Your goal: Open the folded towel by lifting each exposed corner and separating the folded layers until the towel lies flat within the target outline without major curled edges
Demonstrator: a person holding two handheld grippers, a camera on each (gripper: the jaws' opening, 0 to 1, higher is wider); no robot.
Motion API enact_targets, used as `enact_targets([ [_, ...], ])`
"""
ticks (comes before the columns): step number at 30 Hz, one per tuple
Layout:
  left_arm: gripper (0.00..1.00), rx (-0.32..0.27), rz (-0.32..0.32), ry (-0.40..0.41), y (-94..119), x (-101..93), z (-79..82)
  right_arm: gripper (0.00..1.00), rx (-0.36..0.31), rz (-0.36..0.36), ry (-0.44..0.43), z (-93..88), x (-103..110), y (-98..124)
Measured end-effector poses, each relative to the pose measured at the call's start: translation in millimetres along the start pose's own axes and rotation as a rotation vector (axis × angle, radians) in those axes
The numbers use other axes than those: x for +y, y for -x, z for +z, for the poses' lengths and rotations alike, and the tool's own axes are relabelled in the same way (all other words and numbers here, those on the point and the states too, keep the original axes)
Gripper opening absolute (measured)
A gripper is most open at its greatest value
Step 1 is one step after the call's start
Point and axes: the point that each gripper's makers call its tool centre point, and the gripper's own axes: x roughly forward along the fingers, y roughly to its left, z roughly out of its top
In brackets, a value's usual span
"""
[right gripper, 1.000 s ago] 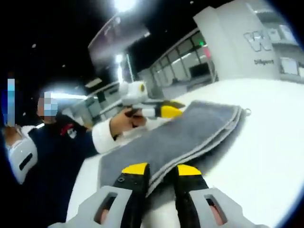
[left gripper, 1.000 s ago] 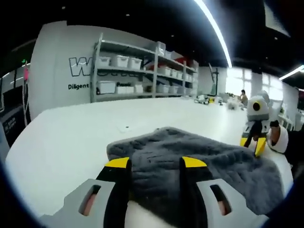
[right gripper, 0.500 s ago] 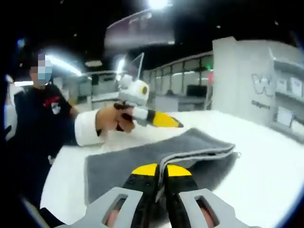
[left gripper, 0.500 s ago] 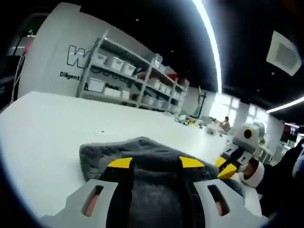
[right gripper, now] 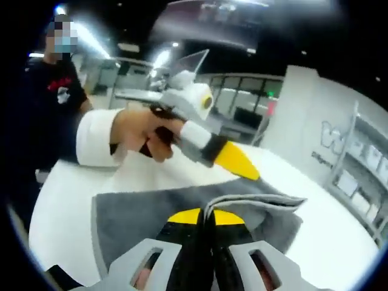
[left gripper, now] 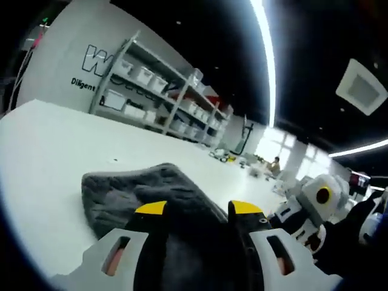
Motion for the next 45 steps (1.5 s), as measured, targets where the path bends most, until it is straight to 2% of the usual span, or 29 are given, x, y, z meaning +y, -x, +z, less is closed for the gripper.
enact_targets([
  [7, 0.50, 0.044, 0.015, -0.008, 0, 2.5, -6.3, 0.00, 0.026, -0.015, 0.025, -2.6, 4, -13],
  [12, 0.51, 0.073, 0.010, -0.053, -1, 1.4, -10.3, 0.00, 0.032, 0.015, 0.058, -2.0, 17, -23],
  [15, 0.50, 0.099, 0.034, -0.084, -2, 1.6, -17.7, 0.00, 0.033, 0.025, 0.060, -1.8, 21, -26],
  [19, 0.44, 0.147, 0.088, -0.104, 1, 15.5, -25.3, 0.00, 0.027, 0.008, 0.055, -0.4, 20, -26],
  [21, 0.40, 0.159, 0.099, -0.100, 1, 16.3, -29.6, 0.00, 0.031, 0.002, 0.061, -0.8, 21, -28],
  [24, 0.32, 0.172, 0.095, -0.047, 2, 16.1, -33.3, 0.01, 0.036, 0.000, 0.067, -0.6, 22, -30],
  [25, 0.27, 0.178, 0.096, -0.043, 3, 16.5, -34.2, 0.01, 0.031, 0.012, 0.073, 0.4, 25, -31],
  [28, 0.21, 0.201, 0.109, -0.031, 5, 19.3, -38.5, 0.02, 0.024, 0.024, 0.079, 0.2, 27, -32],
  [30, 0.16, 0.201, 0.106, -0.019, 8, 21.7, -37.7, 0.03, 0.016, 0.036, 0.078, 0.6, 27, -32],
  [32, 0.15, 0.191, 0.091, 0.030, 10, 22.5, -34.7, 0.05, 0.005, 0.044, 0.071, 2.0, 27, -31],
  [36, 0.10, 0.182, 0.082, 0.065, 15, 26.8, -31.6, 0.14, -0.036, 0.070, 0.052, 9.5, 31, -26],
  [41, 0.07, 0.173, 0.075, 0.091, 23, 31.7, -27.7, 0.17, -0.073, 0.097, 0.062, 11.4, 35, -11],
  [44, 0.07, 0.162, 0.069, 0.105, 25, 31.3, -23.9, 0.20, -0.099, 0.090, 0.086, 13.2, 34, -2],
  [45, 0.06, 0.148, 0.066, 0.109, 26, 22.0, -25.9, 0.20, -0.112, 0.091, 0.076, 15.1, 34, 5],
])
